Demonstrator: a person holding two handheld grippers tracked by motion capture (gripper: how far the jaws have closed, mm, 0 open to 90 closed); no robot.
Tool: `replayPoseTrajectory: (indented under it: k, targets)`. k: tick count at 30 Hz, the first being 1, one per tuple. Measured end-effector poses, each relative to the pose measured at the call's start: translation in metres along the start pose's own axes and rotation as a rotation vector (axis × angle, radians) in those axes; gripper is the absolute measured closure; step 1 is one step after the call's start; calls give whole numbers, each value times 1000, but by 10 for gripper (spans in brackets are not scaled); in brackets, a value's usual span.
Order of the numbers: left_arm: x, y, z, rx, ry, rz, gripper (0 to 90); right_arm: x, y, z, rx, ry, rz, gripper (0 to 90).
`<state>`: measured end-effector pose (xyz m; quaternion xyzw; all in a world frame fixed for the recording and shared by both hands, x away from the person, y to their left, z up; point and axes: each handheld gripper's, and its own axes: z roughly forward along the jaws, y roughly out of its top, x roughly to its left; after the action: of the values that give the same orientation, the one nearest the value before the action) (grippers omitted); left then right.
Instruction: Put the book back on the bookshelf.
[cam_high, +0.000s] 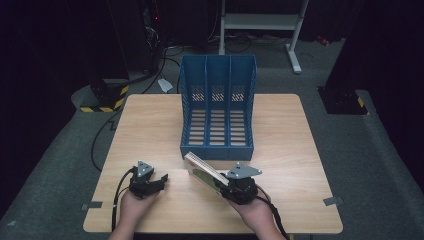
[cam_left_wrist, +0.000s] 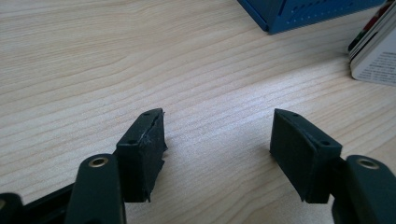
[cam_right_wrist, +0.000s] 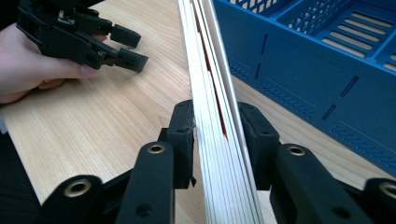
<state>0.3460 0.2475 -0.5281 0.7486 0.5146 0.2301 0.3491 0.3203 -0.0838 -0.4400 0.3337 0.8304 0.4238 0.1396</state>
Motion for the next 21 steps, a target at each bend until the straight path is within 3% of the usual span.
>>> replayPoseTrajectory:
  k: [10, 21]
  targets:
    - [-2, 0, 0, 4, 11, 15, 356, 0, 0, 0, 14, -15, -47, 749]
    - [-2, 0, 0, 4, 10, 15, 361, -3, 1, -8, -17, -3, -32, 755]
